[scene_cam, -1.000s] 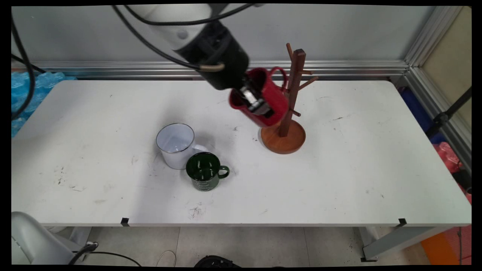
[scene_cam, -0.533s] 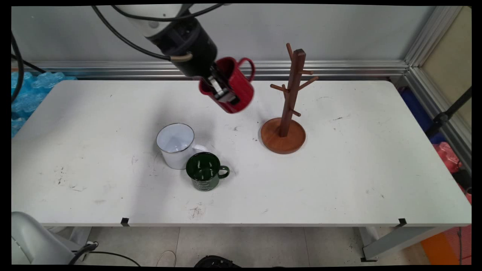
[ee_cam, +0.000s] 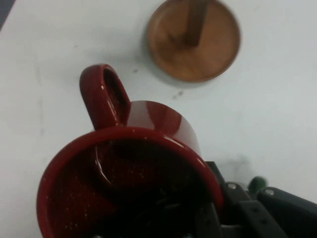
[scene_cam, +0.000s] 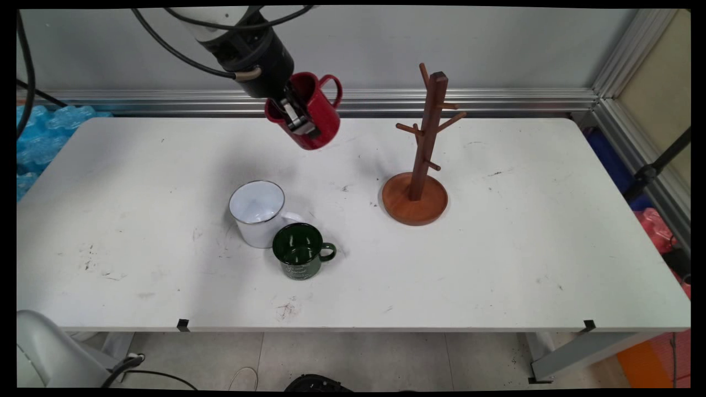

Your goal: Place the picked object on the table

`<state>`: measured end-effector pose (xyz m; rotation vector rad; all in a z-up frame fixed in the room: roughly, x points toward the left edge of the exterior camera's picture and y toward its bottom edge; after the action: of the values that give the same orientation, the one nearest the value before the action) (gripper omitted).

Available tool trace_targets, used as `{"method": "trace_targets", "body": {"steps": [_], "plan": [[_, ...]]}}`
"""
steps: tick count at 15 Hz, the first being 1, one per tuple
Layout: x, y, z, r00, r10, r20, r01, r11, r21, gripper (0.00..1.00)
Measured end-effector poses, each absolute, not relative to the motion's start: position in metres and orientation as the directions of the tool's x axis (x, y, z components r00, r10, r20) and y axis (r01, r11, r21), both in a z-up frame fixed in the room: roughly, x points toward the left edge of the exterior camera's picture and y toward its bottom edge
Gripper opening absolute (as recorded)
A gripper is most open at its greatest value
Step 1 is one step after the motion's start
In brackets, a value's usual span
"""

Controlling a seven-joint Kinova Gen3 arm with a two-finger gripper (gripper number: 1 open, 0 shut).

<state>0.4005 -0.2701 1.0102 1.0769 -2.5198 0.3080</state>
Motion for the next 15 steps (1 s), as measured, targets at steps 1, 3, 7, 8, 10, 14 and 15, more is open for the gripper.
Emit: {"method": "trace_targets", "body": {"steps": [1, 3, 7, 8, 10, 14, 15], "plan": [[0.403, -0.275, 1.009, -0.639, -0.647, 0.416, -0.730, 0.681, -0.061, 0.00], [0.407, -0.283, 1.005, -0.649, -0.649, 0.398, -0.729, 0.680, -0.080, 0.00], [0.413, -0.310, 0.989, -0.689, -0.640, 0.340, -0.708, 0.695, -0.128, 0.00], [0.413, -0.316, 0.984, -0.701, -0.635, 0.325, -0.699, 0.702, -0.136, 0.00], [0.413, -0.327, 0.974, -0.718, -0.629, 0.298, -0.685, 0.714, -0.145, 0.00], [0.411, -0.348, 0.944, -0.748, -0.619, 0.237, -0.658, 0.739, -0.146, 0.00], [0.410, -0.352, 0.937, -0.754, -0.617, 0.224, -0.652, 0.744, -0.145, 0.00]]}}
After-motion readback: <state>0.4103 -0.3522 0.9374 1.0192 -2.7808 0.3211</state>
